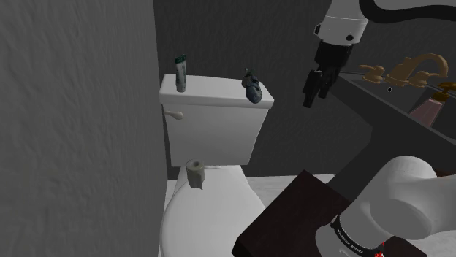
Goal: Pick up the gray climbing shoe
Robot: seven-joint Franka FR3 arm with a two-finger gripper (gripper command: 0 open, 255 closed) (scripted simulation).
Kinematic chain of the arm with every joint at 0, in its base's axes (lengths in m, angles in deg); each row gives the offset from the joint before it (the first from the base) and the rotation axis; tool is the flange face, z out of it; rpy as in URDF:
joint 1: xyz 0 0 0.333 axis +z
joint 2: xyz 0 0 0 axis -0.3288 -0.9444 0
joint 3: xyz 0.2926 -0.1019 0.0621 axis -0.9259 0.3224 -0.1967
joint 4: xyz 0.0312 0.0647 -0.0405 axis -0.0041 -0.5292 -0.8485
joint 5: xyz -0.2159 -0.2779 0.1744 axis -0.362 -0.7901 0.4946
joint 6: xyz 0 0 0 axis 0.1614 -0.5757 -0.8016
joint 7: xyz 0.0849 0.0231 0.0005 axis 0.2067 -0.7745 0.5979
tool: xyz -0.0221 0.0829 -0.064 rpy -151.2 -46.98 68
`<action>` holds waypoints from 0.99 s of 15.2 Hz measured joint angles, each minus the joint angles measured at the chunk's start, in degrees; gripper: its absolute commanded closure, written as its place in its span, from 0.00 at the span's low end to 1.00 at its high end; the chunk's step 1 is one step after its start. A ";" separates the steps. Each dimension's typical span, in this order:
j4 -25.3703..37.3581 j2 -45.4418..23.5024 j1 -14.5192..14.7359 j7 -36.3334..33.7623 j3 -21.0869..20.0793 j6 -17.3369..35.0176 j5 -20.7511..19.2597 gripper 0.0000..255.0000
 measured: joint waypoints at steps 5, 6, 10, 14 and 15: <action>2.53 -5.39 -0.54 2.36 1.95 4.08 -1.43 0.00; 2.71 -6.86 -0.64 2.96 2.46 5.72 -1.73 0.00; 5.56 -13.18 -1.07 5.68 4.57 10.90 -2.73 0.00; 10.38 -20.82 -1.39 8.63 6.71 15.47 -3.09 0.00; 12.32 -23.23 -1.36 9.18 7.06 16.37 -2.98 0.00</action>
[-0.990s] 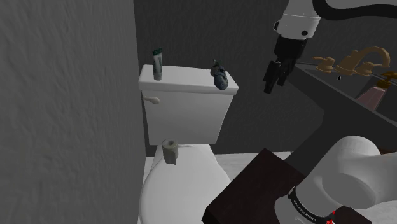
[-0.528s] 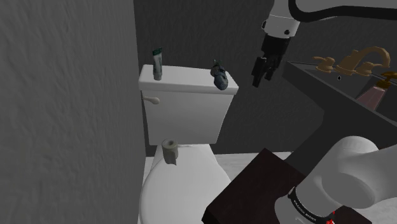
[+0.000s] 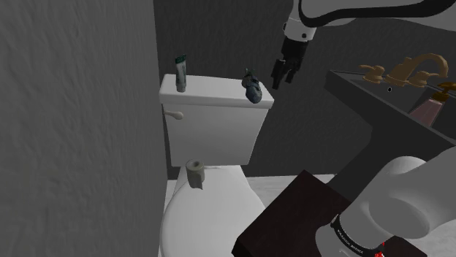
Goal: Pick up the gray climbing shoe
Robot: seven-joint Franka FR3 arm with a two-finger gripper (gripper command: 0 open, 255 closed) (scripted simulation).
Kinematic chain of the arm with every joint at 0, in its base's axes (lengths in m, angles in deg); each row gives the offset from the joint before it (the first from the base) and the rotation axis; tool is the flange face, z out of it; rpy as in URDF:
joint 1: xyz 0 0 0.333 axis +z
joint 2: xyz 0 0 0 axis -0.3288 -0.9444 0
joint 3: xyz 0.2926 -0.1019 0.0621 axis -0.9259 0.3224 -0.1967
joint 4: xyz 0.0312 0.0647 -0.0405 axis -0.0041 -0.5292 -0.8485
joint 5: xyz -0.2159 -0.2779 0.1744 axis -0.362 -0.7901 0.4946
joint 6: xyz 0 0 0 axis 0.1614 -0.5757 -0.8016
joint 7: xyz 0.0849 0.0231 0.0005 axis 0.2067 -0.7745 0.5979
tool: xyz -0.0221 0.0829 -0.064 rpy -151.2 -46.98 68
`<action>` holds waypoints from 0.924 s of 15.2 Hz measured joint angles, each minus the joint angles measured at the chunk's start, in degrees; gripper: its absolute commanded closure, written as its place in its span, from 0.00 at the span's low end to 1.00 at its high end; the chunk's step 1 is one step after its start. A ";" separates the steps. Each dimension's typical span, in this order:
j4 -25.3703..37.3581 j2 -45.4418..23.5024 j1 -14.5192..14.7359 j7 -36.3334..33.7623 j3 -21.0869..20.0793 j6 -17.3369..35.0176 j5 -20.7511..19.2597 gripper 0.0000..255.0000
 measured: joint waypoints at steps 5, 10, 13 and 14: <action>8.14 -9.55 -0.30 3.67 2.06 3.46 0.91 0.00; 17.95 -19.58 -0.75 7.11 3.48 5.60 2.86 0.00; 25.19 -25.99 -1.50 9.55 4.23 5.82 4.46 0.00; 27.52 -28.13 -1.82 10.35 4.41 6.02 5.06 0.00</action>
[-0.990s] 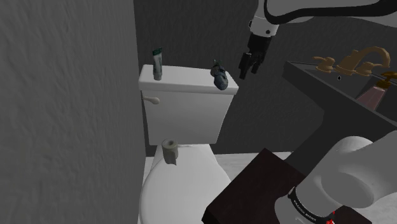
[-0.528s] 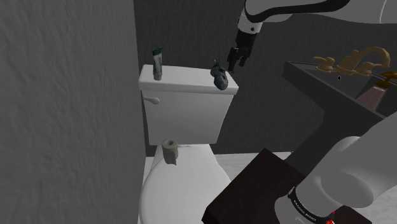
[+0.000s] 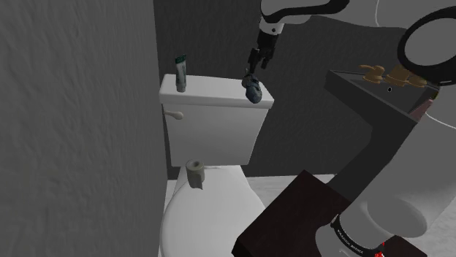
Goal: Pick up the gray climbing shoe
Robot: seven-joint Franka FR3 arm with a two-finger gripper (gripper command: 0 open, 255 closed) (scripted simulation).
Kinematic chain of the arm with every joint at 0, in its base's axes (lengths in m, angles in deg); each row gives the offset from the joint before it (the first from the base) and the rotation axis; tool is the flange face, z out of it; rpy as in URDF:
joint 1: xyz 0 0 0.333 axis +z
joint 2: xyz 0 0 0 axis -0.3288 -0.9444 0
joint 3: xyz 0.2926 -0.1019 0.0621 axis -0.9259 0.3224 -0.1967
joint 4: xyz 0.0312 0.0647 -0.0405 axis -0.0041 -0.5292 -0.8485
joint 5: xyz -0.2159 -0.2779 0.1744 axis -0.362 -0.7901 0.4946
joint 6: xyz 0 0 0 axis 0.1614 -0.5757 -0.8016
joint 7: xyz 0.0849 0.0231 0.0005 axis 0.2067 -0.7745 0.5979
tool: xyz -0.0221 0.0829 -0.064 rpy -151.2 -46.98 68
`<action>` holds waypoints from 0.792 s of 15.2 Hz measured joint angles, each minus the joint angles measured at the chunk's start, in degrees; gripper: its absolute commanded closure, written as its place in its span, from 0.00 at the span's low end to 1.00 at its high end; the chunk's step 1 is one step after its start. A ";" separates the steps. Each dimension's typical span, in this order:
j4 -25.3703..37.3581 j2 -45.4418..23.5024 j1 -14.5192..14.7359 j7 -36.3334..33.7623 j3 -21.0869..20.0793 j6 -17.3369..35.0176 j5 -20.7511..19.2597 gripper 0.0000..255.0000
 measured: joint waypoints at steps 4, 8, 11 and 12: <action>10.97 -8.50 -1.40 2.58 0.29 -1.26 2.27 0.00; 11.22 -10.38 -1.58 2.91 0.20 0.62 2.70 0.00; 8.96 -10.32 -1.61 3.04 0.22 2.85 2.73 0.00; 8.48 -10.47 -1.59 3.01 0.20 3.49 2.75 0.00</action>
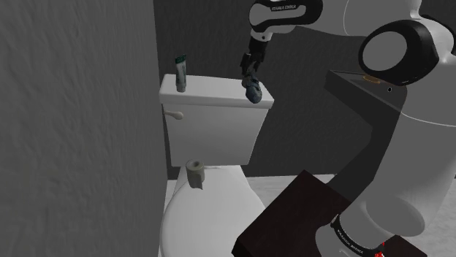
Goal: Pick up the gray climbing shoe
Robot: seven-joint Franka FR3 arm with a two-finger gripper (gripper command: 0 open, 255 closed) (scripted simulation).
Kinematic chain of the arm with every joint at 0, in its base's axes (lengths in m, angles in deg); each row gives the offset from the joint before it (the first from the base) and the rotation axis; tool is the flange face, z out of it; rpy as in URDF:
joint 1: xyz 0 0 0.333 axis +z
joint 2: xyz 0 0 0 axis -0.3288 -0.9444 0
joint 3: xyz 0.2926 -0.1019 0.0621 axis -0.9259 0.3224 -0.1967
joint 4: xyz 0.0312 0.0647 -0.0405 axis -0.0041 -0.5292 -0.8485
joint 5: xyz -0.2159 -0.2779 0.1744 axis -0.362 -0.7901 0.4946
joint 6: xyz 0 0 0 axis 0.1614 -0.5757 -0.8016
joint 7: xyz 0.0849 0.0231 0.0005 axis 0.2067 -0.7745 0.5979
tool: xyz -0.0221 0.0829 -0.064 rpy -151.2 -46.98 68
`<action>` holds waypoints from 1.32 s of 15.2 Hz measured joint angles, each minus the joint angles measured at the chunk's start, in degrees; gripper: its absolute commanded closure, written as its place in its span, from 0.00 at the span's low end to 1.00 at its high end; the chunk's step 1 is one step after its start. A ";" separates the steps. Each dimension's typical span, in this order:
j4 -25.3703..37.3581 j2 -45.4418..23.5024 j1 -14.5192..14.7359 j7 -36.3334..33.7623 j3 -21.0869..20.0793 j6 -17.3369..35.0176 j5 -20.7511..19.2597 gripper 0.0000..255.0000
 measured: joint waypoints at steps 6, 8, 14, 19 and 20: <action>-0.36 -0.07 0.00 0.03 -0.02 0.54 0.04 1.00; -0.33 -0.08 0.00 0.02 -0.02 0.54 0.04 1.00; 0.81 0.07 0.03 -0.06 -0.01 -0.87 -0.03 1.00; 4.91 -0.20 -0.11 -0.03 0.03 -4.67 0.02 1.00; 6.19 -0.56 -0.16 -0.03 0.03 -5.57 0.07 1.00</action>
